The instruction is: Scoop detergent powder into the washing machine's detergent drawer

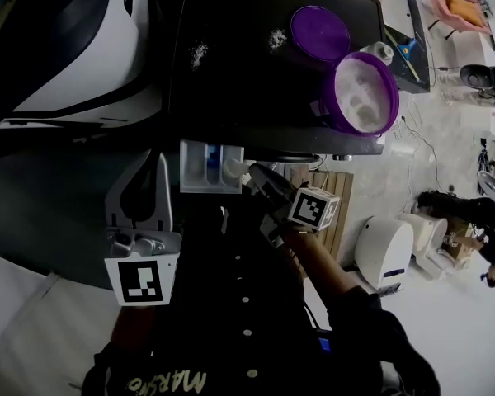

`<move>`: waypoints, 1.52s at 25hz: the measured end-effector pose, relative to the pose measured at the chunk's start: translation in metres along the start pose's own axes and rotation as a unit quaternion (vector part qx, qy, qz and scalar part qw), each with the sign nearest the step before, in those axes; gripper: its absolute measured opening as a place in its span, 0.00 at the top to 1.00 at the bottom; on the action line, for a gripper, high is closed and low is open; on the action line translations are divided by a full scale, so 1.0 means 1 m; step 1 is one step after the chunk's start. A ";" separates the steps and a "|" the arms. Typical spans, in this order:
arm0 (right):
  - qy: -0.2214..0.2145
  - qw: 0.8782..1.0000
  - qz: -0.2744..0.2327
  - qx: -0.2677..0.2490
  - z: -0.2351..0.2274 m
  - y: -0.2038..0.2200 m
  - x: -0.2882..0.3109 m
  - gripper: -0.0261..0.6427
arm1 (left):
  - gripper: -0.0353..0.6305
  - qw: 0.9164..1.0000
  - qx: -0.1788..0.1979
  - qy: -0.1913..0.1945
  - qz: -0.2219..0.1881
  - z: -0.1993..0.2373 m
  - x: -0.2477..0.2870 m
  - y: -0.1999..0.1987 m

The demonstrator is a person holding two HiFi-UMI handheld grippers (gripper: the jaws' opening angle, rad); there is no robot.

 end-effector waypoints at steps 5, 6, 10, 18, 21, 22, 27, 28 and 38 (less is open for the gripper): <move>0.041 0.987 0.043 -0.147 -0.003 0.012 0.005 0.91 | 0.93 1.000 -0.001 0.005 0.008 -0.006 -0.001 0.005; 0.047 0.980 0.053 -0.184 -0.002 0.015 0.007 0.91 | 0.93 1.000 -0.001 0.006 0.009 -0.007 -0.001 0.005; 0.067 0.920 0.101 -0.372 0.010 0.031 0.016 0.91 | 0.93 1.000 -0.001 0.008 0.011 -0.013 -0.001 0.008; 0.065 0.648 0.155 -0.743 0.020 0.079 0.021 0.91 | 0.93 1.000 0.001 0.008 0.011 -0.017 -0.002 0.007; 0.054 0.533 0.156 -0.830 0.014 0.093 0.017 0.91 | 0.93 1.000 0.001 0.009 0.011 -0.018 -0.002 0.007; 0.053 0.511 0.155 -0.844 0.012 0.095 0.016 0.91 | 0.93 1.000 0.002 0.010 0.011 -0.018 -0.002 0.007; 0.052 0.485 0.153 -0.859 0.010 0.095 0.014 0.91 | 0.93 1.000 0.001 0.011 0.012 -0.020 -0.002 0.007; 0.052 0.486 0.152 -0.859 0.010 0.094 0.014 0.91 | 0.93 1.000 0.001 0.011 0.013 -0.020 -0.002 0.007; 0.052 0.745 0.067 -0.661 0.029 0.057 0.006 0.91 | 0.93 1.000 0.006 0.007 -0.004 -0.019 -0.004 -0.003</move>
Point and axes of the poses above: the fingertips, and each gripper's own axes: x forward along the fingers, z to its left, y out of its underside, the point moved 3 cm from there along -x, backward along the fingers, and after that the axes turned 6 degrees about x, right-handed, at the moved point
